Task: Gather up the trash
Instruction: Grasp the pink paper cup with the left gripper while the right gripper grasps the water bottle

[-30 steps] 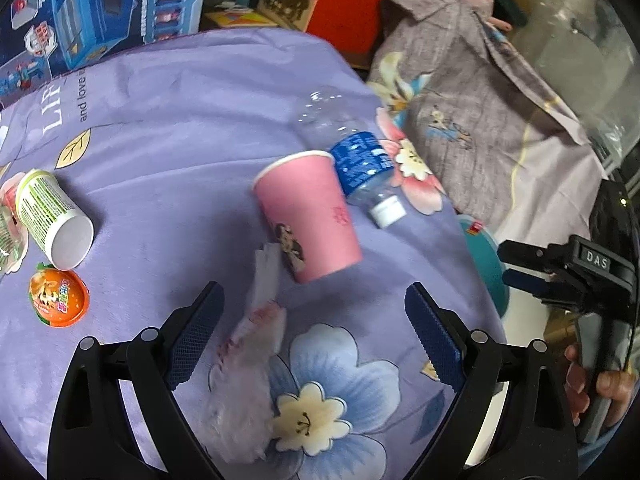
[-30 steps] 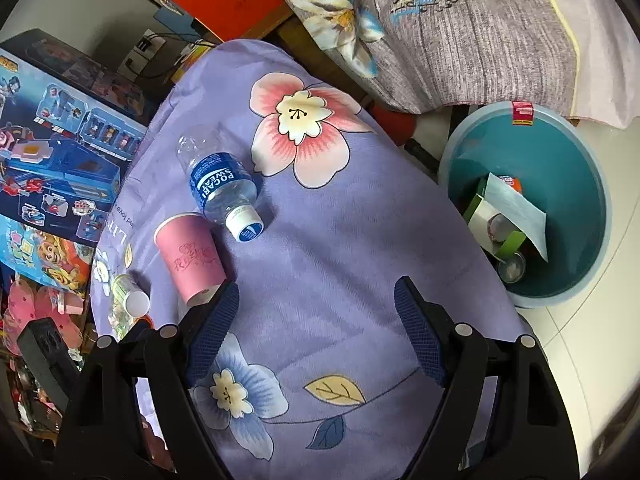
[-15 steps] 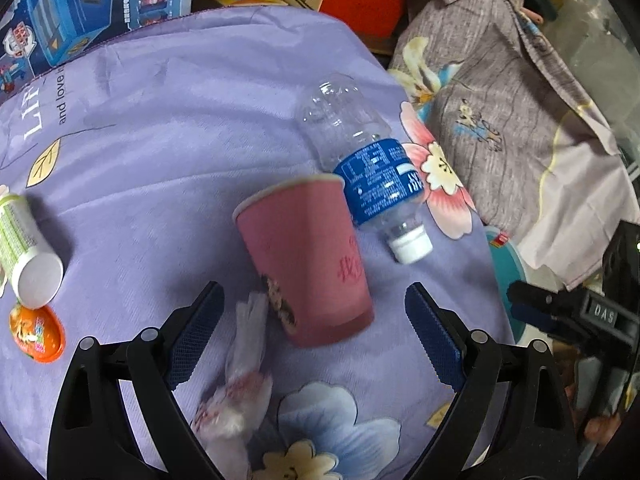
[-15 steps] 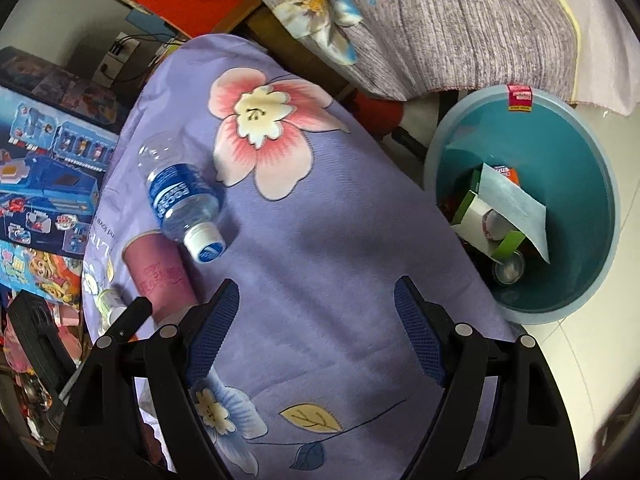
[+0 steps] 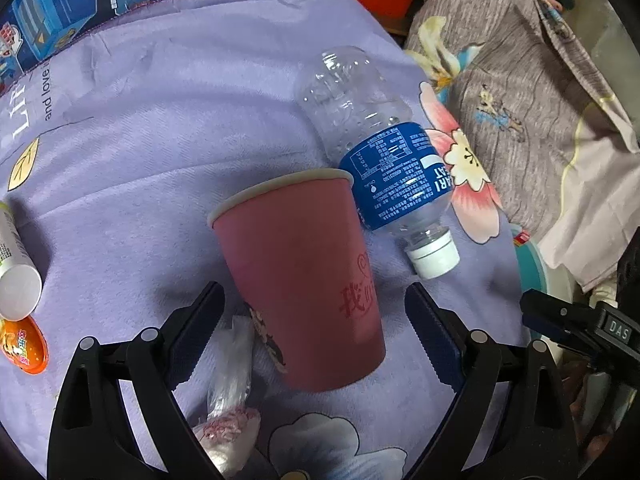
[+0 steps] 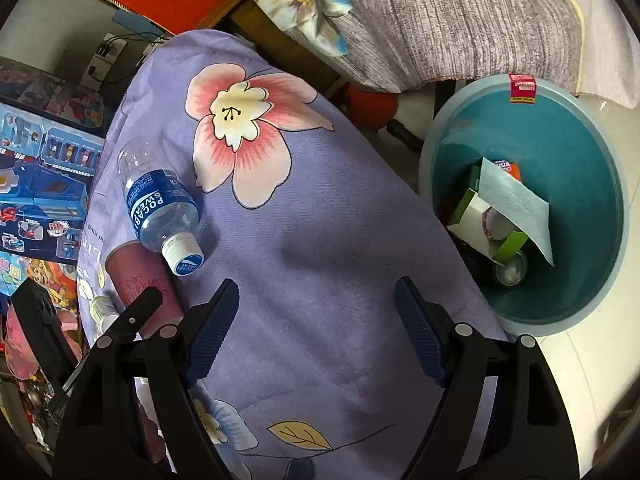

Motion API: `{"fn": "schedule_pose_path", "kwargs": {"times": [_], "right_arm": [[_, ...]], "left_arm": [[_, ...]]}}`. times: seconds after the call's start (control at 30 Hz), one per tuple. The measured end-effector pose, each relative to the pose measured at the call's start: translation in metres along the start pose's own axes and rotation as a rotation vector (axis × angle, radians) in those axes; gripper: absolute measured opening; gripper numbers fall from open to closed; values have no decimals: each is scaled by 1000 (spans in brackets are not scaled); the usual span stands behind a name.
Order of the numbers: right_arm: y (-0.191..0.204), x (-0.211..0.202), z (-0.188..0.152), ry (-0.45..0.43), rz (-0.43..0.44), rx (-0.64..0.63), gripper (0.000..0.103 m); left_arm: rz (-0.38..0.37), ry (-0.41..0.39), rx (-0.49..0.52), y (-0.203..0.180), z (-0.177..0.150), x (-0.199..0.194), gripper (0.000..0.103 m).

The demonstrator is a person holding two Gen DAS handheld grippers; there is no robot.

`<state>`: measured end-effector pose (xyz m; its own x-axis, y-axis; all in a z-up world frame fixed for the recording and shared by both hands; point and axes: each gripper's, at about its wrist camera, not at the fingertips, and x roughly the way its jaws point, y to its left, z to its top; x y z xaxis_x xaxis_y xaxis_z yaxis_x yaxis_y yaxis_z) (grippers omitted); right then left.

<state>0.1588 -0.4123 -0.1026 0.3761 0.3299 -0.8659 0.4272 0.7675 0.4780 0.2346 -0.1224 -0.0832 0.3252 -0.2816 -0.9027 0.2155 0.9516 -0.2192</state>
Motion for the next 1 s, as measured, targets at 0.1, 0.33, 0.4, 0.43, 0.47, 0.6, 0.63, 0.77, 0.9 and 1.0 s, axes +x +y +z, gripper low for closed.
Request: {"fn": "schedule_pose_path", "kwargs": {"times": [0.1, 0.33, 0.4, 0.43, 0.47, 0.6, 0.63, 0.77, 0.9, 1.0], "right_arm": [[2, 1, 1, 0, -4, -4, 76], [10, 2, 1, 0, -17, -18, 76], [11, 3, 1, 1, -22, -20, 76], [14, 3, 1, 2, -26, -24, 76], [15, 2, 0, 2, -27, -27, 76], [22, 2, -1, 3, -32, -40, 76], [25, 2, -1, 5, -34, -45, 76], [43, 2, 3, 7, -40, -85, 76], [76, 4, 9, 2, -42, -169, 76], [98, 9, 11, 2, -49, -229, 76]], "left_arm": [[10, 1, -2, 0, 1, 5, 89], [10, -5, 18, 2, 0, 9, 67], [27, -31, 44, 1, -2, 4, 65], [27, -37, 46, 1, -2, 2, 65], [21, -44, 49, 2, -3, -1, 65], [-1, -55, 45, 10, -6, -11, 65], [-10, -56, 42, 13, -8, -14, 65], [-43, -75, 48, 21, -13, -31, 65], [-67, -106, 27, 35, -13, -47, 65], [-79, -128, 16, 46, -11, -59, 65]]}}
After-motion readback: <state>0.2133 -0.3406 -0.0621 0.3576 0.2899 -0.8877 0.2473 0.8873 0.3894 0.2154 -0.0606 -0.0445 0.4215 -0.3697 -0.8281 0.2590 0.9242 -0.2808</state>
